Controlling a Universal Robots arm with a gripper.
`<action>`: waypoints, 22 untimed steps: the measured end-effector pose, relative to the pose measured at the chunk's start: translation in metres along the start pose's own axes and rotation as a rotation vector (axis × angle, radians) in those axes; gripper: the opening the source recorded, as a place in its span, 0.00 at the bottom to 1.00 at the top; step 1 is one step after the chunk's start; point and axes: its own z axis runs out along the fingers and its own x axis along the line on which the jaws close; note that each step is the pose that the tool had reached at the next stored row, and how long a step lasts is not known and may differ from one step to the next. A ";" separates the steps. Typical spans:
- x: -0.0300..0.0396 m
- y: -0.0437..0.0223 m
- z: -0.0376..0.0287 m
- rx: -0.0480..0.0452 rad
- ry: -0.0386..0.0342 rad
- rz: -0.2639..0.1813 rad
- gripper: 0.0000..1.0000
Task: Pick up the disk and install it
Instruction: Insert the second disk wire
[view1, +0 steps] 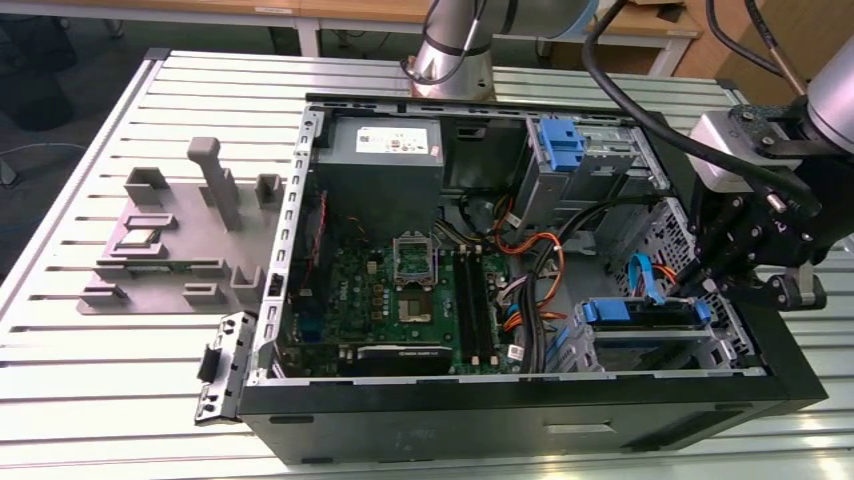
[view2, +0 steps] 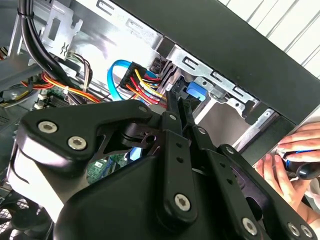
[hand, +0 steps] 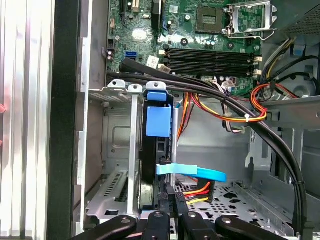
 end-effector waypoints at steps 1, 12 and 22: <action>0.0000 0.0000 0.0000 0.0000 0.0001 0.000 0.16; 0.0014 0.0001 0.0021 0.0000 0.0002 0.000 0.16; 0.0027 0.0009 0.0048 0.0000 0.0000 0.000 0.16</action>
